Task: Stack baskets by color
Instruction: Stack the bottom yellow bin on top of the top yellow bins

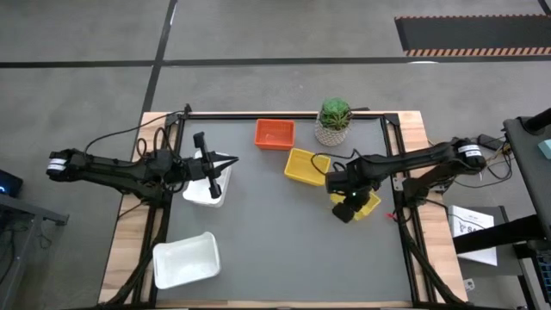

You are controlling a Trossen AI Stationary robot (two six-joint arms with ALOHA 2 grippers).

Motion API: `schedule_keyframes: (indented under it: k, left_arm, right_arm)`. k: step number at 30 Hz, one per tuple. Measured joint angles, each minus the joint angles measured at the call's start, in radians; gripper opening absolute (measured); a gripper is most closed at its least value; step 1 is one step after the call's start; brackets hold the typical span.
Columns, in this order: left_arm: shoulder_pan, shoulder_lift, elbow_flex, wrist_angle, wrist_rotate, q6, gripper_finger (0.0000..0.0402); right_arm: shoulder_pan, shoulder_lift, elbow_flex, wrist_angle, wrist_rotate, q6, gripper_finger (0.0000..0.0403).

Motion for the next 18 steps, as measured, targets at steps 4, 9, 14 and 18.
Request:
schedule_keyframes:
  k: [4,9,14,18]
  left_arm:
    - [0.0,0.0,0.0,0.0,0.0,-0.001,0.0]
    - [0.0,0.001,0.0,0.0,0.0,-0.003,0.0]
    - [0.0,0.002,0.0,0.001,0.0,-0.004,0.0]
    - [0.0,0.002,0.0,0.003,0.0,-0.004,0.0]
  right_arm:
    - [0.063,-0.013,0.084,-0.002,0.041,-0.229,0.0009]
    - [0.161,0.01,0.209,-0.004,0.307,-0.437,0.0009]
    - [0.192,0.073,0.33,-0.004,0.713,-0.435,0.0009]
    - [0.16,0.166,0.421,-0.014,0.737,-0.469,0.0009]
